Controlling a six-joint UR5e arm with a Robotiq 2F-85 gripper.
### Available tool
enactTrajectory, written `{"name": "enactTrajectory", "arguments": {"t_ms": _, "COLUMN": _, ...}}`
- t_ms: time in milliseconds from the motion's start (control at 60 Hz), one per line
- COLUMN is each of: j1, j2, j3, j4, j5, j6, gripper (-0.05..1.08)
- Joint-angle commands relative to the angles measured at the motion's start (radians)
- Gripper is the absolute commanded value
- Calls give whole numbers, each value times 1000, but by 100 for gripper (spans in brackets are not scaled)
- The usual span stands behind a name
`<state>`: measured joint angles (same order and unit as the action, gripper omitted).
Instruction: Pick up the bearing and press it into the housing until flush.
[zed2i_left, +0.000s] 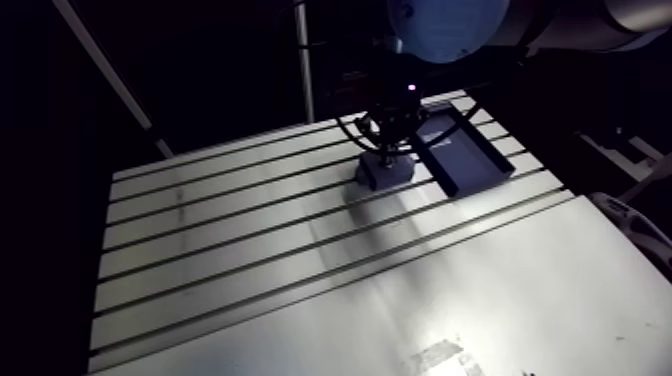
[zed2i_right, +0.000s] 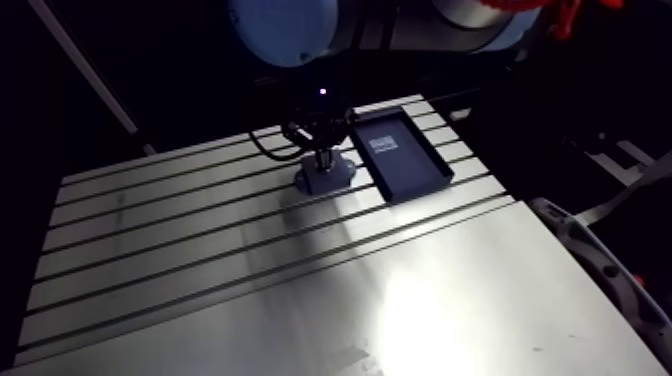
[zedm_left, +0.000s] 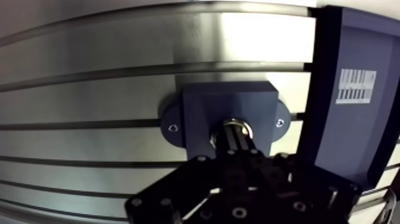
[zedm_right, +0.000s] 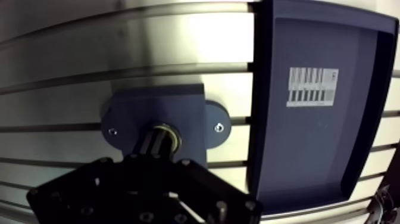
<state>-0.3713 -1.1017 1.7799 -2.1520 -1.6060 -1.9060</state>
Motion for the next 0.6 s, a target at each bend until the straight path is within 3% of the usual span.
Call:
{"name": "enactTrajectory", "arguments": {"t_ms": 17, "j1": 0, "j2": 6, "j3": 8, "j4": -1, "j5": -1, "j6": 0, "gripper": 100}}
{"name": "enactTrajectory", "arguments": {"t_ms": 600, "j1": -2, "j2": -6, "j3": -10, "j4": 12, "j5": 1, "j6": 0, "gripper": 100}}
